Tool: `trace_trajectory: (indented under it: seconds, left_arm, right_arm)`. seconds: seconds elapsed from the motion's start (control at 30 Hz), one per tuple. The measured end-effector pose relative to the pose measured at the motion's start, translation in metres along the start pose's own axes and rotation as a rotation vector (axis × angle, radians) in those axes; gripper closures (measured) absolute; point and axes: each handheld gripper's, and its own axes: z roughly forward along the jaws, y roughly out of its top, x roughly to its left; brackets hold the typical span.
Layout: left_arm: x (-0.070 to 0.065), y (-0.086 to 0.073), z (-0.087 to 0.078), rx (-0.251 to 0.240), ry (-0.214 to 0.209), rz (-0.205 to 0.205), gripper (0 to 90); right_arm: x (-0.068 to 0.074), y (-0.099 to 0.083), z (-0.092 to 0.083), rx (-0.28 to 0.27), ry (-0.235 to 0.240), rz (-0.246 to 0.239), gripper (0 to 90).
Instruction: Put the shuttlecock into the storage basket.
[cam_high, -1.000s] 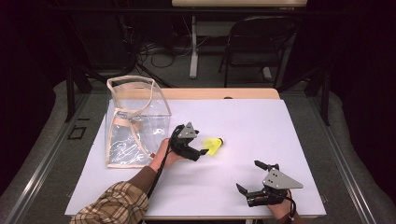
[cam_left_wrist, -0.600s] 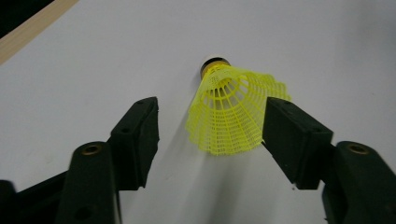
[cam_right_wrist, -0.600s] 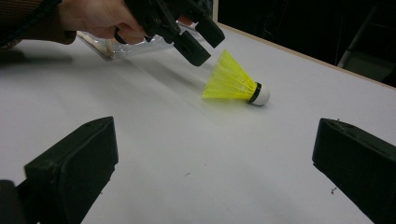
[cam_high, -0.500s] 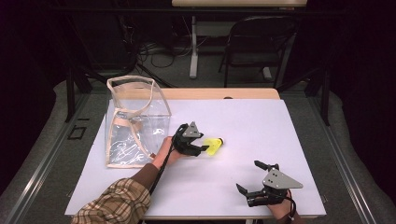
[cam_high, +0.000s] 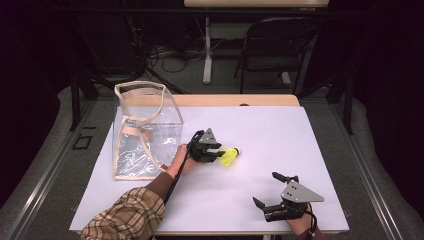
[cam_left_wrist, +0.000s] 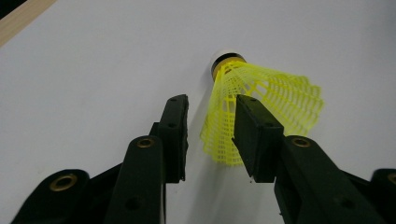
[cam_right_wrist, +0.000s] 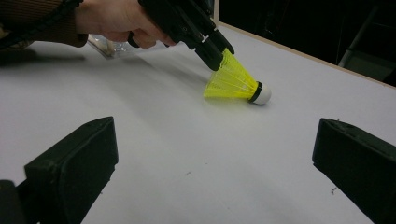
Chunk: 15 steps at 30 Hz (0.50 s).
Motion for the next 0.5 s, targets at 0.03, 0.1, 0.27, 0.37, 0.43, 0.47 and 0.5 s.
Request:
trace_trajectory:
  seconds: [0.03,0.1,0.27,0.37,0.43,0.47,0.5]
  left_arm:
    - [0.0018,0.0002,0.0014,0.002,-0.002,-0.004,66.7]
    - [0.0025,-0.0001,0.0018,0.0,-0.009,-0.009,68.5]
    - [0.0038,-0.002,0.0075,0.004,-0.02,-0.004,73.1]
    - [0.0037,-0.0026,0.0086,0.0,-0.024,-0.003,75.3]
    - [0.0038,-0.0024,0.009,0.003,-0.02,0.01,79.0]
    - [0.0039,-0.0021,0.0088,0.003,-0.022,0.018,79.0]
    - [0.0033,-0.0019,0.0089,-0.001,-0.019,0.02,81.9]
  right_arm:
    - [-0.0003,-0.0001,0.0001,0.001,0.001,0.001,0.0]
    - [-0.0004,-0.0003,0.0009,0.005,0.002,0.001,0.0]
    - [-0.0005,-0.0002,0.0006,0.005,0.0,0.0,0.0]
    - [-0.0005,-0.0006,0.0011,0.011,0.001,0.002,0.0]
    - [-0.0001,-0.0001,0.0005,0.004,0.0,0.0,0.0]
    - [-0.0001,-0.0001,0.0005,0.004,0.0,0.0,0.0]
    - [-0.0005,-0.0005,0.001,0.01,0.0,0.003,0.0]
